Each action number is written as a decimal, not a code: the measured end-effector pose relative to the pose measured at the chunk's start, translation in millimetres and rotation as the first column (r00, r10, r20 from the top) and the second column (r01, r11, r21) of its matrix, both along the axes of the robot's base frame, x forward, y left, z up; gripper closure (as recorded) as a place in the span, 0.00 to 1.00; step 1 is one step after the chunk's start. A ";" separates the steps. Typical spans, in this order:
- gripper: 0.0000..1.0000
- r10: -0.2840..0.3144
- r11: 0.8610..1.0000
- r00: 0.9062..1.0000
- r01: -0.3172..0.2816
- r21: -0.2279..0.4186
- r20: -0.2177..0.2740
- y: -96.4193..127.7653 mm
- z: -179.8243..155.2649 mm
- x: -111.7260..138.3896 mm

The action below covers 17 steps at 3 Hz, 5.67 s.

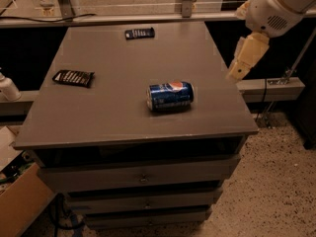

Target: Move rxbar blueberry near pepsi can

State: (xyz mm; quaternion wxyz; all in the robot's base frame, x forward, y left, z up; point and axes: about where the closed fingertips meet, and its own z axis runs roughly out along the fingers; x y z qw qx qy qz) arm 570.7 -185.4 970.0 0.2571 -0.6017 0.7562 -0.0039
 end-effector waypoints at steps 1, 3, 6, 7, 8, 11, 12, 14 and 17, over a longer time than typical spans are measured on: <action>0.00 -0.008 0.994 1.000 0.009 0.106 -0.008 24.8 -10.4 52.6; 0.00 -0.024 0.977 0.999 0.031 0.209 -0.037 61.9 -29.3 94.3; 0.00 -0.081 0.901 0.997 0.068 0.428 0.011 94.1 -54.3 186.9; 0.00 -0.135 0.861 0.991 0.115 0.496 0.003 108.1 -70.0 228.7; 0.00 -0.164 0.841 0.986 0.135 0.525 0.010 121.6 -80.3 262.3; 0.00 -0.317 0.782 0.948 0.243 0.574 0.030 160.4 -97.0 335.4; 0.00 -0.343 0.803 0.939 0.288 0.521 0.009 185.4 -105.6 341.1; 0.00 -0.410 0.778 0.909 0.388 0.494 -0.068 205.4 -124.6 345.0; 0.00 -0.399 0.695 0.902 0.416 0.586 -0.168 229.0 -138.5 349.8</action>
Offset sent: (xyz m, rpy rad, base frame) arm 0.1399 0.1023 -0.0386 0.3315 0.0495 -0.0550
